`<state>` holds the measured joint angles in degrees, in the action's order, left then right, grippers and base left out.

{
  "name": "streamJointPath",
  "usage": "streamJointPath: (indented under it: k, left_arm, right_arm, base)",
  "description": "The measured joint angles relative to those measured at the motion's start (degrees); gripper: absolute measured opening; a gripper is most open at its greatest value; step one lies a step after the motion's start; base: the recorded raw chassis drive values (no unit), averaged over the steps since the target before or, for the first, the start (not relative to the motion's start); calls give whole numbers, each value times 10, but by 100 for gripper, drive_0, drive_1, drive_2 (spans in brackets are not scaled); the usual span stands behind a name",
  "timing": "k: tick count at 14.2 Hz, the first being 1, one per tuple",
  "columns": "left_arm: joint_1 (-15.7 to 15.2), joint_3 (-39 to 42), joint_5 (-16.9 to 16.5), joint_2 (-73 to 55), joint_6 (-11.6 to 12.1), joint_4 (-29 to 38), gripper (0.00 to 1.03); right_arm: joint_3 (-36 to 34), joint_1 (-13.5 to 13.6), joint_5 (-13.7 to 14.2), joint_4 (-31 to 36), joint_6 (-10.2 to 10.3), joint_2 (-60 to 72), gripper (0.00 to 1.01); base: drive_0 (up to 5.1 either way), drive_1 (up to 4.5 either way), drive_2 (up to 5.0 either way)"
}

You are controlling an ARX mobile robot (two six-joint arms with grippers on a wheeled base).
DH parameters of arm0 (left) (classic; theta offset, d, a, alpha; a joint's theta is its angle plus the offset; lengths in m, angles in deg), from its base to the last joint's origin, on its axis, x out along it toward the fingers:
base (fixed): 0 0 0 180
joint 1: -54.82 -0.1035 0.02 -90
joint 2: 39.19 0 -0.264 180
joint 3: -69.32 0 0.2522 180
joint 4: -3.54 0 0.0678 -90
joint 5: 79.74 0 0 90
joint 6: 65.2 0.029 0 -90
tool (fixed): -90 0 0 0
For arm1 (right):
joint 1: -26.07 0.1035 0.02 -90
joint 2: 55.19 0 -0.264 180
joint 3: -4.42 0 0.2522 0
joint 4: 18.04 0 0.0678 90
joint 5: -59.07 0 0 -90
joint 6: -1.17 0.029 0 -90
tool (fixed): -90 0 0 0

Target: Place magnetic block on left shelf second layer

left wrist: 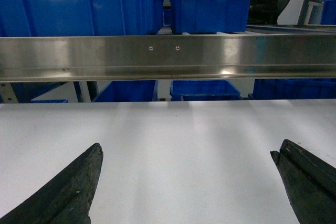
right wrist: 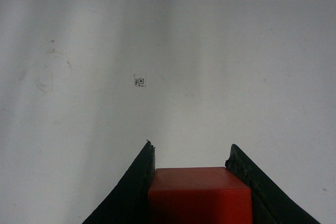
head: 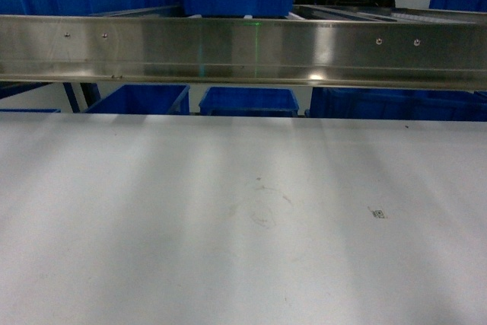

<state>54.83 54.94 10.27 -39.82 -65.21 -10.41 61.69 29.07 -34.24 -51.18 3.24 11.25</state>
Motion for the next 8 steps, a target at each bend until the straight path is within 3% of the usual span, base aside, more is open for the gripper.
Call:
streamJointPath:
  k: [4, 8]
  left_arm:
    - [0, 0, 0, 0, 0, 0, 98]
    - [0, 0, 0, 0, 0, 0, 98]
  right_arm:
    - [-13, 0, 19, 11, -1, -34, 33]
    - [-2, -1, 19, -8, -2, -62, 33]
  base:
    - [0, 0, 0]
    - [0, 0, 0]
